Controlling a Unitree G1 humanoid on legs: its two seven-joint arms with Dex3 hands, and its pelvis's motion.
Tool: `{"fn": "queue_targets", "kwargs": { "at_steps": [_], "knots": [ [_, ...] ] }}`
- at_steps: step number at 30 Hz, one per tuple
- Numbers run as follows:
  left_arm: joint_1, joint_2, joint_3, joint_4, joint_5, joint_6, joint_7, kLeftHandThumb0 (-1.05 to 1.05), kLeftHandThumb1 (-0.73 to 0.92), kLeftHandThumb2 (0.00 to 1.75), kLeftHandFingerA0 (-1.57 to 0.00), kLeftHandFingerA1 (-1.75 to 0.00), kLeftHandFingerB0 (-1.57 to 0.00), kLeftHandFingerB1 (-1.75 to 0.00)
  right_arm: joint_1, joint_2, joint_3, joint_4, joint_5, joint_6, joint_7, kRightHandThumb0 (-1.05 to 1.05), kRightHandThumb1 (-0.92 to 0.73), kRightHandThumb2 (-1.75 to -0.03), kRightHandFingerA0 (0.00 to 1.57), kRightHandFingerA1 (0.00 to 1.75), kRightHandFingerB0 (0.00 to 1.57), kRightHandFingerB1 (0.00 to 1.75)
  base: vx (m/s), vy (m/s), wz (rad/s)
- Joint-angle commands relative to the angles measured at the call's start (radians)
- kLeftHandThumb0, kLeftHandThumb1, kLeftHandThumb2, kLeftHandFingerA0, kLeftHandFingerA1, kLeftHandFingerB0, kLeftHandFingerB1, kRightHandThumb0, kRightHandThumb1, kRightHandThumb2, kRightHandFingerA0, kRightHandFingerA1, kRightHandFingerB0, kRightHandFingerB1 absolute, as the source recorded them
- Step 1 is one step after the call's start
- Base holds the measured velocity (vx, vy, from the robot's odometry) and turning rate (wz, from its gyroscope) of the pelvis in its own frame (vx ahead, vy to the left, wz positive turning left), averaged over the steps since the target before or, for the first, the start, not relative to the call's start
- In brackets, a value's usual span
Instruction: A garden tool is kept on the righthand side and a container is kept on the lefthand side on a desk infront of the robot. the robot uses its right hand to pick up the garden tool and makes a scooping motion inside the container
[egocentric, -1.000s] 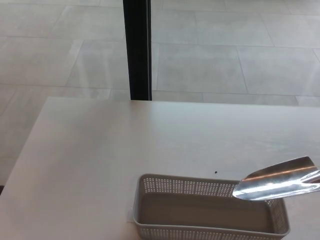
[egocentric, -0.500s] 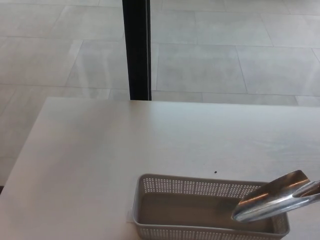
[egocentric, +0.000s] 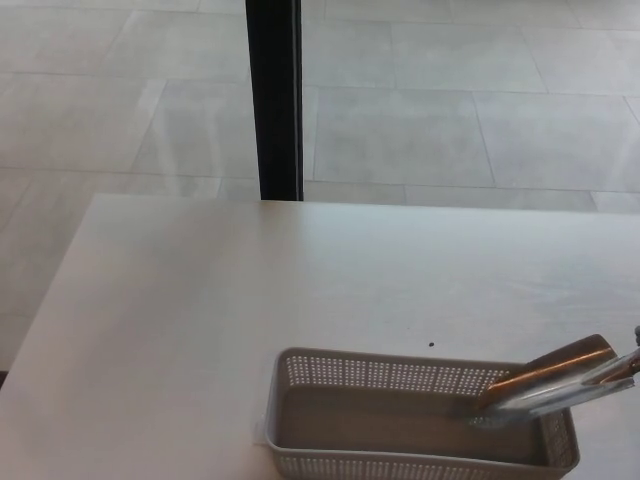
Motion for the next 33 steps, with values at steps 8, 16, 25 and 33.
{"fn": "queue_targets", "kwargs": {
  "at_steps": [8,16,25,33],
  "knots": [
    [0.003,0.009,-0.002,0.0,-0.001,-0.005,-0.004,-0.57,0.67,0.6,-0.45,-0.6,-0.44,-0.46,0.157,0.092,-0.004,-0.293,-0.315,0.439,0.321,-0.41,-0.74,-0.67,0.87,1.72,0.84,1.03,0.0,0.0,0.0],
    [-0.002,0.007,-0.007,-0.002,0.003,-0.01,-0.004,-0.58,0.65,0.59,-0.47,-0.61,-0.46,-0.47,0.231,0.11,0.023,-0.386,-0.4,0.408,0.239,-0.41,-0.69,-0.6,0.82,1.75,0.76,1.04,0.0,0.0,0.0],
    [-0.007,0.007,0.0,-0.002,-0.007,-0.005,-0.008,-0.58,0.65,0.59,-0.51,-0.62,-0.5,-0.48,0.273,0.167,0.093,-0.391,-0.458,0.435,0.193,-0.39,-0.69,-0.67,0.88,1.75,0.8,1.02,0.0,0.0,0.0],
    [-0.008,0.004,0.005,0.001,-0.011,0.005,-0.01,-0.55,0.65,0.59,-0.48,-0.57,-0.47,-0.44,0.22,0.291,0.178,-0.371,-0.495,0.501,0.271,-0.44,-0.79,-0.73,0.9,1.75,0.66,1.44,0.0,0.0,0.0]
  ]
}}
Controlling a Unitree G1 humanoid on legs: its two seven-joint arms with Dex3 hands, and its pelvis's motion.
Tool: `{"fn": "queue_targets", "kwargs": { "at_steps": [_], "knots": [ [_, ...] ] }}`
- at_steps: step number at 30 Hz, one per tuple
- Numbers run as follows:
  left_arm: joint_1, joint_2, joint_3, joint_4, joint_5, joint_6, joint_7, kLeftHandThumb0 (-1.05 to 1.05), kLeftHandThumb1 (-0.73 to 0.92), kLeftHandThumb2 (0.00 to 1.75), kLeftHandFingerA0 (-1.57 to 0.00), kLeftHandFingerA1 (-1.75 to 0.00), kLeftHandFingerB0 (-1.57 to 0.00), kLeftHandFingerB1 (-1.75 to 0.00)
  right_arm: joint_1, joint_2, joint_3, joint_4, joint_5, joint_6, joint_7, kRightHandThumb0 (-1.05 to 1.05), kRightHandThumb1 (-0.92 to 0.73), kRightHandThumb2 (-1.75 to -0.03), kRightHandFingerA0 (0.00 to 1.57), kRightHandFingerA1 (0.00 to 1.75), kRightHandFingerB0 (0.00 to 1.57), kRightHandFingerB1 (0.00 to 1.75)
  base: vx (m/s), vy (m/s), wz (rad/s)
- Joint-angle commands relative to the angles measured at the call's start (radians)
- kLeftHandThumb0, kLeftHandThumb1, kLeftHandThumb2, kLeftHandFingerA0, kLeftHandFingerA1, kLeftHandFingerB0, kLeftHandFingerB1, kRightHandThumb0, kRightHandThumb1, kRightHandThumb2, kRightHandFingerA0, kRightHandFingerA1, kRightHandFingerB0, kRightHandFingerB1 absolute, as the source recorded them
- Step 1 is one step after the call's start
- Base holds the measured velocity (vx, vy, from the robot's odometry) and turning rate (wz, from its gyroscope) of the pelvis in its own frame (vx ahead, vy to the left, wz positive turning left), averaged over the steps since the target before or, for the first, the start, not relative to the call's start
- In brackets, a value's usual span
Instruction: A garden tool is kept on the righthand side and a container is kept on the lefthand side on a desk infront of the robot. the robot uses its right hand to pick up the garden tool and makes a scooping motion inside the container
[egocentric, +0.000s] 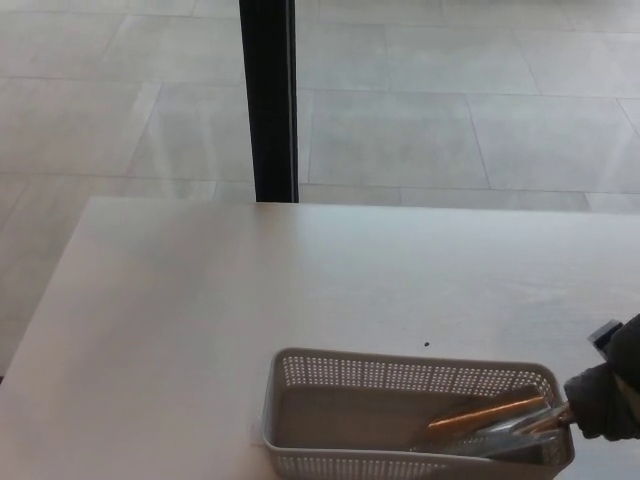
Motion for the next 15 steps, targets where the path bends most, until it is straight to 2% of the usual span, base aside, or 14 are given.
{"fn": "queue_targets", "kwargs": {
  "at_steps": [1,2,3,4,5,6,7,9,10,11,15],
  "knots": [
    [0.003,0.004,0.005,0.004,-0.009,0.008,-0.009,-0.55,0.65,0.59,-0.51,-0.58,-0.48,-0.45,-0.012,0.115,0.092,0.035,-0.161,0.121,0.119,-0.44,-0.79,-0.75,0.91,1.75,0.65,1.49,0.0,0.0,0.0],
    [0.006,0.001,0.005,0.004,-0.009,0.004,-0.009,-0.56,0.66,0.6,-0.51,-0.58,-0.48,-0.45,-0.02,0.146,0.1,0.044,-0.164,0.145,0.134,-0.43,-0.8,-0.76,0.92,1.75,0.66,1.4,0.0,0.0,0.0],
    [0.008,-0.001,0.005,0.004,-0.009,-0.002,-0.01,-0.56,0.66,0.6,-0.51,-0.58,-0.48,-0.45,-0.028,0.173,0.103,0.049,-0.161,0.164,0.15,-0.43,-0.8,-0.76,0.92,1.75,0.66,1.4,0.0,0.0,0.0],
    [0.007,-0.001,0.001,0.005,-0.004,-0.003,-0.005,-0.56,0.66,0.6,-0.49,-0.57,-0.49,-0.44,-0.055,0.218,0.129,0.077,-0.182,0.184,0.15,-0.45,-0.78,-0.72,0.92,1.75,0.67,1.18,0.0,0.0,0.0],
    [0.007,-0.001,0.001,0.005,-0.004,-0.003,-0.006,-0.56,0.66,0.6,-0.48,-0.55,-0.47,-0.44,-0.066,0.247,0.134,0.088,-0.178,0.198,0.158,-0.45,-0.77,-0.72,0.93,1.75,0.7,1.08,0.0,0.0,-0.08],
    [0.007,-0.003,0.0,0.005,-0.003,-0.003,-0.006,-0.56,0.66,0.6,-0.48,-0.55,-0.47,-0.44,-0.066,0.251,0.134,0.09,-0.181,0.203,0.16,-0.45,-0.77,-0.72,0.93,1.75,0.7,1.08,0.0,0.0,-0.07],
    [0.007,-0.007,0.01,0.008,-0.013,0.001,-0.01,-0.55,0.65,0.59,-0.45,-0.55,-0.46,-0.44,-0.069,0.268,0.14,0.097,-0.188,0.214,0.154,-0.45,-0.79,-0.74,0.93,1.75,0.68,1.23,0.0,0.0,0.0],
    [0.013,-0.008,0.008,0.004,-0.011,-0.008,-0.016,-0.58,0.64,0.59,-0.47,-0.57,-0.47,-0.44,-0.084,0.305,0.165,0.117,-0.206,0.229,0.14,-0.45,-0.76,-0.76,0.93,1.75,0.71,1.27,0.0,0.0,-0.03],
    [0.013,-0.008,0.006,-0.002,-0.01,0.0,-0.01,-0.56,0.65,0.59,-0.51,-0.6,-0.5,-0.47,-0.09,0.322,0.183,0.127,-0.223,0.234,0.139,-0.47,-0.78,-0.76,0.95,1.75,0.72,1.29,0.0,0.0,0.0],
    [0.015,-0.007,0.003,-0.005,-0.008,-0.001,-0.007,-0.56,0.65,0.59,-0.48,-0.59,-0.49,-0.46,-0.093,0.339,0.193,0.137,-0.232,0.246,0.14,-0.49,-0.81,-0.76,0.96,1.75,0.75,1.29,0.0,0.0,0.0],
    [0.01,-0.007,-0.005,-0.002,0.002,0.008,0.014,-0.55,0.64,0.59,-0.49,-0.61,-0.47,-0.46,-0.108,0.391,0.225,0.173,-0.248,0.284,0.14,-0.5,-0.84,-0.76,0.97,1.75,0.71,1.35,0.0,0.0,0.0]
  ]
}}
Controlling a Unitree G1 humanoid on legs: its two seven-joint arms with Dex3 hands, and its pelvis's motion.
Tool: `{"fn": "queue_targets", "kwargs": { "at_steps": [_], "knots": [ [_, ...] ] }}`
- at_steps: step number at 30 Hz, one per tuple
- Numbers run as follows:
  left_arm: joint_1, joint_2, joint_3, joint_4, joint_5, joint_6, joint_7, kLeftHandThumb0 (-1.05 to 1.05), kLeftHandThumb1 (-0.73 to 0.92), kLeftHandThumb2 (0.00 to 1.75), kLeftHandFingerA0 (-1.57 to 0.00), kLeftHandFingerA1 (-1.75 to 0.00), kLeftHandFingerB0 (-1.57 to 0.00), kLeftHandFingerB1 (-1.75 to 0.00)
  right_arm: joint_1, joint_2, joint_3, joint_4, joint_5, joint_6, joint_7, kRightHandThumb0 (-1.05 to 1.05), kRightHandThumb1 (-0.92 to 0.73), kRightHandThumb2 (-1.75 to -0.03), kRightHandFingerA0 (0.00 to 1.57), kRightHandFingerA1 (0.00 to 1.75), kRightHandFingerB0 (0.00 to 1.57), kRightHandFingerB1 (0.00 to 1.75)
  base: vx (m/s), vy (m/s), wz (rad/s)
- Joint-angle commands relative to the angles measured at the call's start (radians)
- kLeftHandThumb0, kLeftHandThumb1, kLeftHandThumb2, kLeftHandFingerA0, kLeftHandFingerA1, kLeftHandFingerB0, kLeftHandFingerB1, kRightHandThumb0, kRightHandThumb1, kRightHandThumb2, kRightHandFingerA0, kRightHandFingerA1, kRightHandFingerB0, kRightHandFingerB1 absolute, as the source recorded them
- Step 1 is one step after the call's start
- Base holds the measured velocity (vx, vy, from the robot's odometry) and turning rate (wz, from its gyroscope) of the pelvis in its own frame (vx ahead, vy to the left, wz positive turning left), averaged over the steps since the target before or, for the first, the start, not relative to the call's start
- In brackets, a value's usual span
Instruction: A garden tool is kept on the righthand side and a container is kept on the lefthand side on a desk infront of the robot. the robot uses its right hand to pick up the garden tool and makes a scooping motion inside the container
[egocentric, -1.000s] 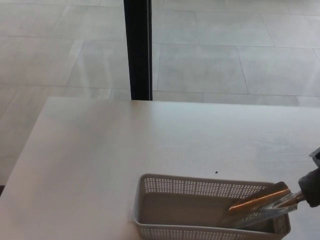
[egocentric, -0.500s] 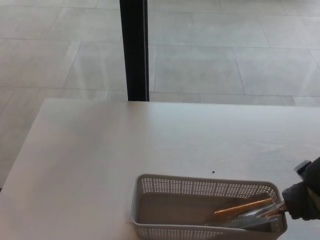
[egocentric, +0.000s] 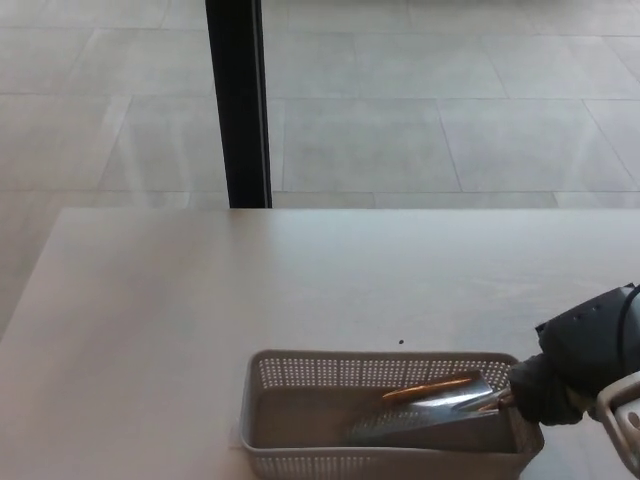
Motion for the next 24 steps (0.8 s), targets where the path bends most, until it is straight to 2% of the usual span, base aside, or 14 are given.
{"fn": "queue_targets", "kwargs": {
  "at_steps": [1,4,5,6,8,11,12,15,18,20,21,22,23,24],
  "knots": [
    [-0.002,0.002,-0.003,0.0,-0.001,0.007,0.013,-0.55,0.64,0.59,-0.46,-0.61,-0.46,-0.46,0.012,0.102,0.081,0.053,-0.02,0.039,-0.011,-0.47,-0.76,-0.94,1.01,1.75,0.75,1.42,0.0,0.0,0.0],
    [0.0,0.003,-0.009,-0.006,0.002,0.003,0.011,-0.58,0.64,0.59,-0.5,-0.64,-0.47,-0.48,0.01,0.119,0.087,0.066,-0.009,0.05,-0.033,-0.45,-0.76,-0.95,1.0,1.75,0.73,1.38,0.0,0.0,0.0],
    [0.007,0.007,-0.006,-0.014,-0.003,0.001,0.005,-0.57,0.64,0.59,-0.49,-0.64,-0.49,-0.49,0.003,0.131,0.112,0.079,-0.036,0.055,-0.015,-0.45,-0.71,-0.93,0.99,1.75,0.77,1.13,0.0,0.0,0.0],
    [0.003,0.007,-0.008,-0.008,0.0,0.002,0.009,-0.56,0.65,0.59,-0.49,-0.62,-0.49,-0.48,0.003,0.136,0.119,0.085,-0.033,0.057,-0.024,-0.45,-0.7,-0.93,0.99,1.75,0.77,1.17,-0.01,-0.006,-0.09],
    [0.0,0.008,-0.013,-0.003,0.006,-0.007,0.007,-0.58,0.64,0.6,-0.48,-0.6,-0.44,-0.45,0.02,0.13,0.117,0.075,0.008,0.039,-0.077,-0.44,-0.75,-0.93,0.99,1.75,0.75,1.37,0.0,-0.004,-0.04],
    [0.0,0.011,-0.023,-0.003,0.012,-0.017,0.001,-0.6,0.65,0.59,-0.48,-0.62,-0.44,-0.46,0.025,0.109,0.138,0.056,0.004,0.022,-0.074,-0.44,-0.77,-0.94,0.99,1.75,0.73,1.4,0.0,0.0,0.0],
    [-0.001,0.012,-0.015,-0.004,0.002,-0.005,0.001,-0.58,0.65,0.59,-0.45,-0.59,-0.45,-0.45,0.034,0.104,0.138,0.04,0.016,0.017,-0.094,-0.47,-0.83,-0.92,1.01,1.75,0.77,1.33,0.0,0.0,0.0],
    [0.005,0.013,-0.01,-0.01,-0.006,-0.008,-0.012,-0.57,0.65,0.59,-0.46,-0.6,-0.47,-0.45,0.025,0.066,0.145,0.017,0.031,-0.023,-0.137,-0.44,-0.79,-0.97,1.02,1.75,0.74,1.54,0.0,0.0,0.0],
    [-0.002,0.013,-0.005,-0.013,-0.011,0.0,-0.012,-0.57,0.65,0.59,-0.47,-0.61,-0.46,-0.46,0.014,0.042,0.134,0.003,0.069,-0.045,-0.193,-0.45,-0.82,-0.96,1.03,1.75,0.78,1.5,0.0,0.0,0.0],
    [-0.005,0.012,-0.014,-0.006,0.001,-0.007,-0.004,-0.57,0.66,0.59,-0.51,-0.63,-0.47,-0.47,0.017,0.027,0.106,-0.014,0.121,-0.067,-0.234,-0.44,-0.78,-1.0,1.02,1.75,0.79,1.45,0.0,0.0,0.0],
    [-0.007,0.015,-0.011,-0.005,-0.003,-0.002,-0.013,-0.57,0.65,0.59,-0.43,-0.6,-0.45,-0.45,0.03,0.041,0.028,-0.031,0.264,-0.081,-0.201,-0.41,-0.71,-1.03,0.97,1.75,0.75,1.32,0.0,0.0,0.0],
    [-0.007,0.015,-0.011,-0.004,-0.003,-0.002,-0.014,-0.57,0.65,0.59,-0.43,-0.6,-0.45,-0.45,0.032,0.042,0.018,-0.032,0.281,-0.084,-0.199,-0.41,-0.71,-1.03,0.97,1.75,0.75,1.32,0.0,0.0,0.0],
    [-0.006,0.015,-0.011,-0.004,-0.003,-0.002,-0.013,-0.57,0.66,0.6,-0.44,-0.59,-0.45,-0.45,0.035,0.043,0.006,-0.033,0.299,-0.086,-0.196,-0.41,-0.7,-0.97,0.96,1.75,0.76,1.06,0.0,0.0,0.0],
    [-0.006,0.014,-0.01,-0.003,-0.004,-0.002,-0.012,-0.57,0.66,0.6,-0.44,-0.59,-0.45,-0.45,0.039,0.045,-0.013,-0.036,0.325,-0.089,-0.19,-0.41,-0.7,-0.97,0.96,1.75,0.76,1.06,0.0,0.0,0.0]
  ]
}}
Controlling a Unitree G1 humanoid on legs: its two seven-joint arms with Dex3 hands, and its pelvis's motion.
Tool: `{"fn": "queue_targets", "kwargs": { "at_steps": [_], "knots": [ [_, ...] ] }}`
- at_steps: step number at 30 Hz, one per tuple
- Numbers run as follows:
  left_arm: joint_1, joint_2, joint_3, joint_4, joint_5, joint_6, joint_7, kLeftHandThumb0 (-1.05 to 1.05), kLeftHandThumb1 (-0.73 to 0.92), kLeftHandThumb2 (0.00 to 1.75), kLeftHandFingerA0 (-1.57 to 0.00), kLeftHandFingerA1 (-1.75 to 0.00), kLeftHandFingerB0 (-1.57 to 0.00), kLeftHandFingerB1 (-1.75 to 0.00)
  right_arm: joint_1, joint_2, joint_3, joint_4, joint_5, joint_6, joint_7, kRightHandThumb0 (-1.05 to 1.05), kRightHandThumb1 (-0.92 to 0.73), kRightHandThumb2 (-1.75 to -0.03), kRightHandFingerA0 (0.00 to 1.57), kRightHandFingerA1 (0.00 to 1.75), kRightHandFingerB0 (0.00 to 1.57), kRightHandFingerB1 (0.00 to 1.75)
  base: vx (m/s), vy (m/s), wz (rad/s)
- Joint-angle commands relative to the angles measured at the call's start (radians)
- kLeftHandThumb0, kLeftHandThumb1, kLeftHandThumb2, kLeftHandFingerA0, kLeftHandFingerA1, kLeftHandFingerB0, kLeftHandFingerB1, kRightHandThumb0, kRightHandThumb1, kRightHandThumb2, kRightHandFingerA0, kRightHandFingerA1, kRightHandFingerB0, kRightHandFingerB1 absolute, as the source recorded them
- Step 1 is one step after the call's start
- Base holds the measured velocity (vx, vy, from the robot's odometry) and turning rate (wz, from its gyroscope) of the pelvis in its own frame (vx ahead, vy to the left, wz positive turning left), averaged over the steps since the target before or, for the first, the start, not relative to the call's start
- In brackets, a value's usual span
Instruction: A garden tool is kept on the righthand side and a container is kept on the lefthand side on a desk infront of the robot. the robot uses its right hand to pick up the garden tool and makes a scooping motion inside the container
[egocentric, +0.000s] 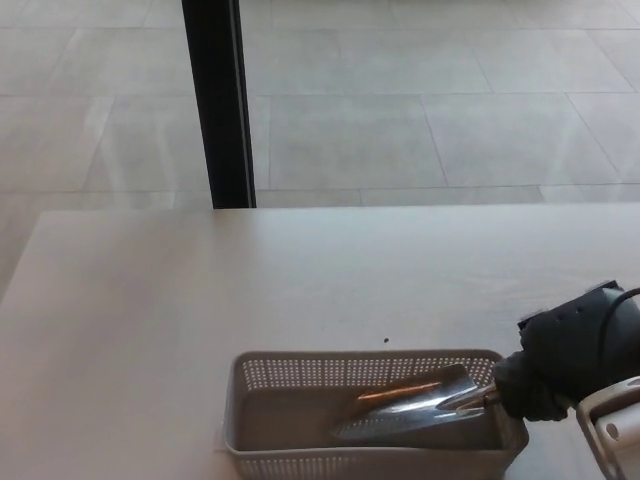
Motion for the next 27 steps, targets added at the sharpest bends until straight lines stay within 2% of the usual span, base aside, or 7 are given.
{"fn": "queue_targets", "kwargs": {
  "at_steps": [1,3,4,6,10,14,27],
  "knots": [
    [0.01,0.023,-0.003,-0.006,0.001,-0.01,-0.015,-0.59,0.66,0.6,-0.42,-0.6,-0.43,-0.46,0.048,0.048,-0.091,-0.057,0.368,-0.178,-0.081,-0.4,-0.62,-0.95,0.94,1.75,0.78,1.07,0.0,0.0,0.0],
    [0.01,0.025,0.005,-0.002,-0.006,-0.007,-0.015,-0.59,0.65,0.59,-0.49,-0.62,-0.47,-0.47,0.08,0.082,-0.189,-0.051,0.5,-0.191,-0.1,-0.4,-0.59,-0.98,0.96,1.75,0.83,0.69,0.0,0.0,0.0],
    [0.009,0.026,0.012,-0.002,-0.013,0.004,-0.014,-0.59,0.64,0.59,-0.5,-0.62,-0.48,-0.47,0.101,0.123,-0.265,-0.041,0.597,-0.201,-0.122,-0.36,-0.52,-1.02,0.96,1.75,0.72,1.4,0.0,0.0,0.0],
    [0.007,0.027,0.009,0.002,-0.009,0.006,-0.014,-0.58,0.65,0.59,-0.5,-0.61,-0.47,-0.46,0.11,0.166,-0.341,-0.029,0.678,-0.197,-0.121,-0.39,-0.53,-1.14,0.98,1.75,0.77,1.71,0.0,0.0,0.0],
    [0.017,0.025,0.007,-0.002,-0.008,0.002,-0.012,-0.56,0.66,0.6,-0.46,-0.61,-0.45,-0.46,0.101,0.284,-0.556,-0.04,0.874,-0.123,-0.072,-0.31,-0.47,-1.3,0.99,1.74,0.8,1.62,0.0,0.0,0.0],
    [0.023,0.018,0.014,0.001,-0.015,0.007,-0.011,-0.57,0.65,0.59,-0.47,-0.62,-0.46,-0.48,0.044,0.377,-0.727,-0.032,0.987,-0.04,-0.076,-0.3,-0.41,-1.24,0.99,1.7,0.91,1.5,0.0,0.0,0.0],
    [0.035,0.017,0.011,0.002,-0.009,0.0,0.006,-0.57,0.65,0.59,-0.5,-0.62,-0.47,-0.47,-0.072,0.382,-0.919,-0.04,1.067,0.022,-0.036,-0.19,-0.46,-1.19,0.92,1.75,0.75,1.6,0.0,0.0,0.0]
  ]
}}
